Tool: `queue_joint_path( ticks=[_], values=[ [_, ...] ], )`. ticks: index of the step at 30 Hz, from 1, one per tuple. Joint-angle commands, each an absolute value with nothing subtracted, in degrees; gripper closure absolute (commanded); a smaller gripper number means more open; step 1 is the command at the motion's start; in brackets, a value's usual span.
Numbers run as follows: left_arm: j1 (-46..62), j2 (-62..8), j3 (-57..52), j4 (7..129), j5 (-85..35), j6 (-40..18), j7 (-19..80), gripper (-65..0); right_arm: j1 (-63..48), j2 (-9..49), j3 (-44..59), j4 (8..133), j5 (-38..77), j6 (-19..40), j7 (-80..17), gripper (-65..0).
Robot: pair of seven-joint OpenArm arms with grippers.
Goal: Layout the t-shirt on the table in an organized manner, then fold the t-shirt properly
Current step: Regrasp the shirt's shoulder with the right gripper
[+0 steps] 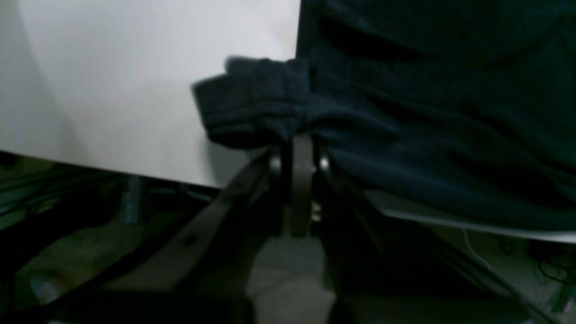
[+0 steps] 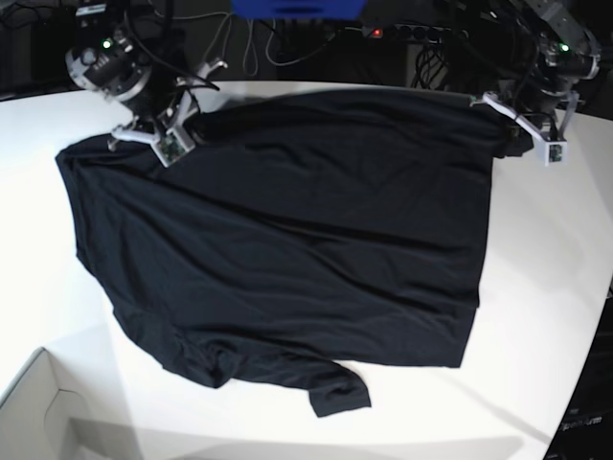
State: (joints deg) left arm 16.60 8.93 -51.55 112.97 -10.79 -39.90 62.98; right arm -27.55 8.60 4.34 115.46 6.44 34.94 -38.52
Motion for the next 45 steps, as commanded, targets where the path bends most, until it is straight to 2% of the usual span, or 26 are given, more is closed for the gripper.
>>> queue_joint_path(
  ticks=[1, 11, 16, 18, 22, 24, 31, 36, 42, 45],
  values=[
    [16.48, 8.57, -51.65, 114.15, -11.47, -40.0, 62.11, 0.0, -26.51, 9.27, 4.26, 116.44, 6.99, 35.12, -37.58, 0.0],
    [16.75, 8.66, -51.56, 114.15, -11.47, -40.0, 62.11, 0.0, -10.24, 9.19, -0.13, 111.43, 6.99, 35.12, -48.84, 0.0],
    [16.75, 8.66, -51.65, 114.15, -11.47, -40.0, 62.11, 0.0, -8.4, 9.27, -2.77, 107.82, 6.99, 35.12, -49.8, 0.0],
    [16.75, 8.66, -51.65, 113.98, -11.47, -40.0, 62.11, 0.0, -8.31, 9.19, -2.95, 107.21, 6.99, 35.12, -50.07, -5.6],
    [16.4, 8.66, -51.56, 113.98, -11.47, -40.0, 62.11, 0.0, -9.1, 9.36, -2.24, 108.44, 6.9, 35.12, -50.07, -22.4],
    [16.31, 8.66, -51.56, 113.98, -11.47, -40.0, 62.11, 0.0, -10.42, 9.36, 1.19, 110.02, 6.9, 35.12, -49.63, -27.5],
    [16.31, 8.66, -51.38, 113.98, -11.47, -40.0, 62.11, 0.0, -17.45, 9.27, 12.26, 111.43, 6.9, 35.12, -49.54, -29.1],
    [16.31, 8.66, -51.3, 113.89, -11.47, -40.0, 62.11, 0.0, -21.85, 9.01, 12.88, 109.93, 6.9, 34.86, -45.85, -29.2],
    [16.31, 8.66, -51.3, 113.89, -11.47, -40.0, 62.11, 0.0, -21.76, 9.01, 16.4, 101.93, 6.9, 34.86, -41.8, -35.9],
    [16.48, 8.66, -51.3, 113.89, -11.47, -40.0, 62.11, 0.0, -21.32, 9.19, 16.48, 100.53, 6.9, 34.86, -41.01, -35.7]
  ],
)
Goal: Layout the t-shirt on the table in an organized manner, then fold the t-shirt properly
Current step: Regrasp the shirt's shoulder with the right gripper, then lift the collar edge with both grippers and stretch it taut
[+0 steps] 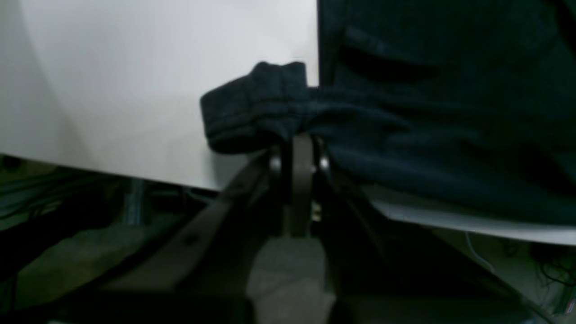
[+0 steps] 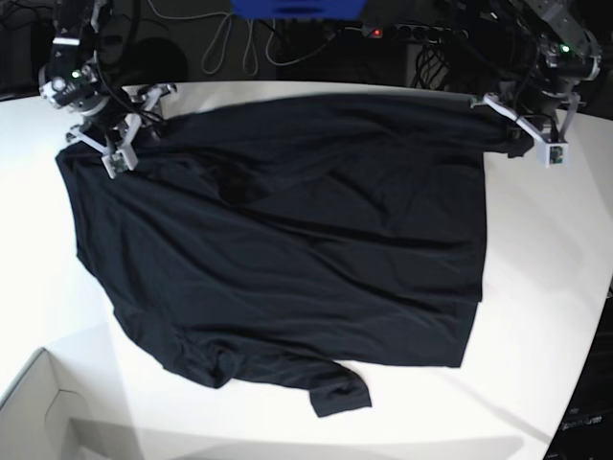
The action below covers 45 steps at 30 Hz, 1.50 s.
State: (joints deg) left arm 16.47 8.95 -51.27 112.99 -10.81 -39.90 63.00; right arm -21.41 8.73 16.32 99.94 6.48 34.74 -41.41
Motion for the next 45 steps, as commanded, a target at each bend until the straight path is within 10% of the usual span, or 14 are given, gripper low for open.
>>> queue_joint_path(
  ticks=[1, 6, 12, 45],
  values=[
    [16.48, 8.66, -51.3, 113.89, -11.47, -40.0, 62.11, 0.0, -21.41, 9.27, 16.57, 100.35, 6.9, 34.86, -41.01, -35.7],
    [16.75, 8.66, -51.47, 113.89, -11.47, -40.0, 62.11, 0.0, -22.64, 9.19, 16.4, 100.18, 6.9, 34.86, -40.92, -33.7],
    [17.45, 8.66, -51.56, 114.07, -11.47, -40.0, 62.11, 0.0, -23.52, 9.36, 17.27, 100.18, 6.9, 35.12, -40.66, 0.0],
    [25.98, 9.0, -51.74, 114.51, -20.88, -40.0, 62.02, 0.0, -34.77, 10.68, 31.25, 112.31, 3.56, 40.0, -40.57, 0.0]
  ],
)
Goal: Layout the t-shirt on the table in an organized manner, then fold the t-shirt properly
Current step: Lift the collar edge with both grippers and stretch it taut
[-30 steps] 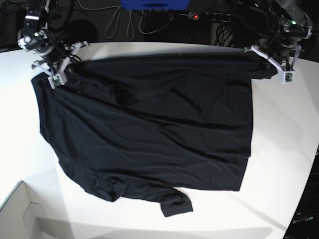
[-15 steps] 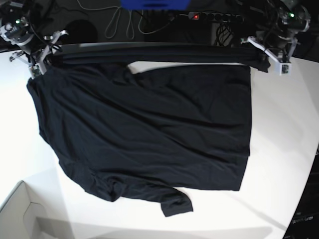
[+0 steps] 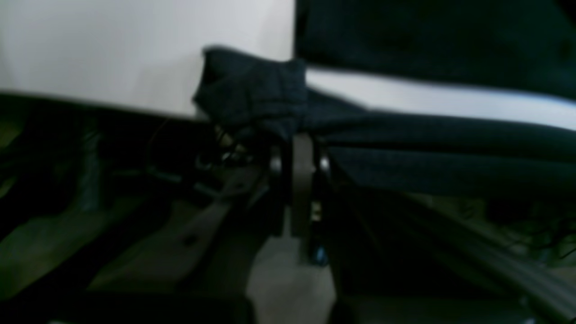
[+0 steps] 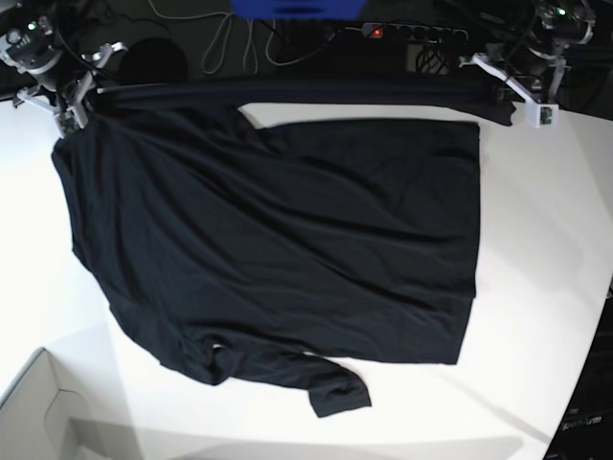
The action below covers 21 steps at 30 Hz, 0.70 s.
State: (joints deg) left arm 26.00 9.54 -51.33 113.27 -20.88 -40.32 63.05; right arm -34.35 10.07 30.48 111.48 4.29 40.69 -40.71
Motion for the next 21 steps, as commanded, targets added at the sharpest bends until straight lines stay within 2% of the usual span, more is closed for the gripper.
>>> queue_joint_path(
  ticks=[1, 13, 21],
  values=[
    [25.63, 9.0, -51.91, 114.51, -21.67, -40.0, 61.85, 0.0, -34.42, 10.51, 31.16, 112.31, 1.8, 40.0, -40.57, 0.0],
    [13.67, 8.31, -53.23, 114.86, -22.9, -40.0, 66.51, 0.0, -30.55, 9.8, 31.08, 112.4, 0.04, 40.0, -40.48, 0.0],
    [10.68, 9.0, -53.05, 114.68, -22.73, -40.0, 66.68, 0.0, -24.75, 9.36, 30.99, 112.31, 0.04, 40.0, -40.84, 0.0]
  ],
)
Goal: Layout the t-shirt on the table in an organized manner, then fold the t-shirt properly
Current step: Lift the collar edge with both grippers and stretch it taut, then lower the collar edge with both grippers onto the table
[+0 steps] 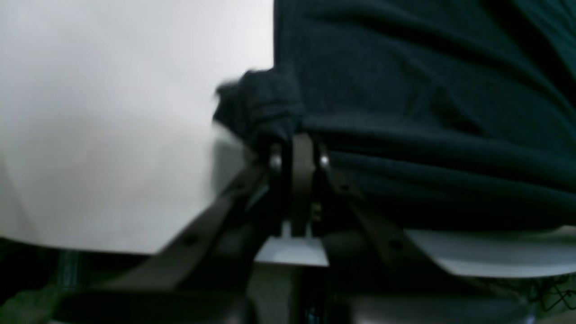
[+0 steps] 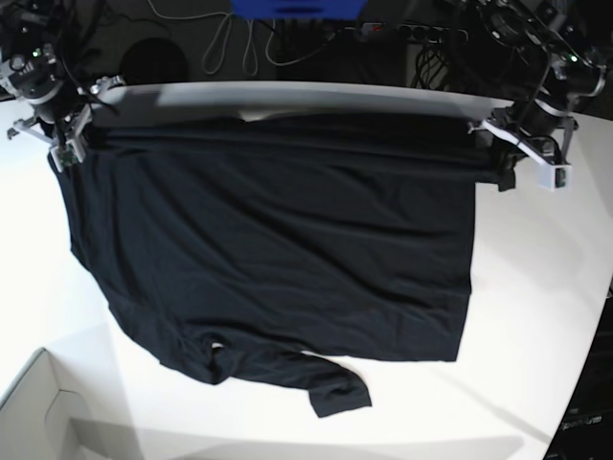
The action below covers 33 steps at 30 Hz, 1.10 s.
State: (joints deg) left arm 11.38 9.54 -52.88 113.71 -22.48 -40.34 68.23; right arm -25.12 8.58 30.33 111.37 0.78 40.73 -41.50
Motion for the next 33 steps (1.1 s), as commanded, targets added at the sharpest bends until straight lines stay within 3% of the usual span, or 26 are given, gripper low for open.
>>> queue_joint_path(
  ticks=[1, 8, 16, 27, 30, 33],
  values=[
    [10.68, 9.0, -53.05, 114.68, -22.9, -40.0, 66.68, 0.0, -23.96, 9.36, 30.9, 112.31, 0.04, 40.0, -40.84, 0.0],
    [12.26, 9.0, -52.62, 114.59, -23.25, -40.0, 66.68, 0.0, -18.07, 9.27, 30.99, 111.87, -0.04, 40.0, -41.19, 0.0],
    [14.46, 9.0, -44.62, 111.43, -23.16, -40.0, 66.24, 0.0, -15.08, 8.22, 31.25, 109.58, -0.04, 40.0, -41.19, 0.0],
    [14.55, 9.0, -41.63, 102.9, -22.73, -40.0, 66.07, -0.2, -14.55, 8.13, 30.99, 107.47, -0.04, 40.0, -41.19, 0.0],
    [14.64, 9.0, -41.71, 101.85, -22.73, -40.0, 66.07, -6.8, -14.73, 8.13, 30.99, 107.47, -0.04, 40.0, -41.19, 0.0],
    [15.08, 9.0, -41.8, 102.02, -22.81, -40.0, 66.07, -23.2, -14.81, 8.13, 30.99, 107.47, -0.04, 40.0, -41.19, 0.0]
  ],
)
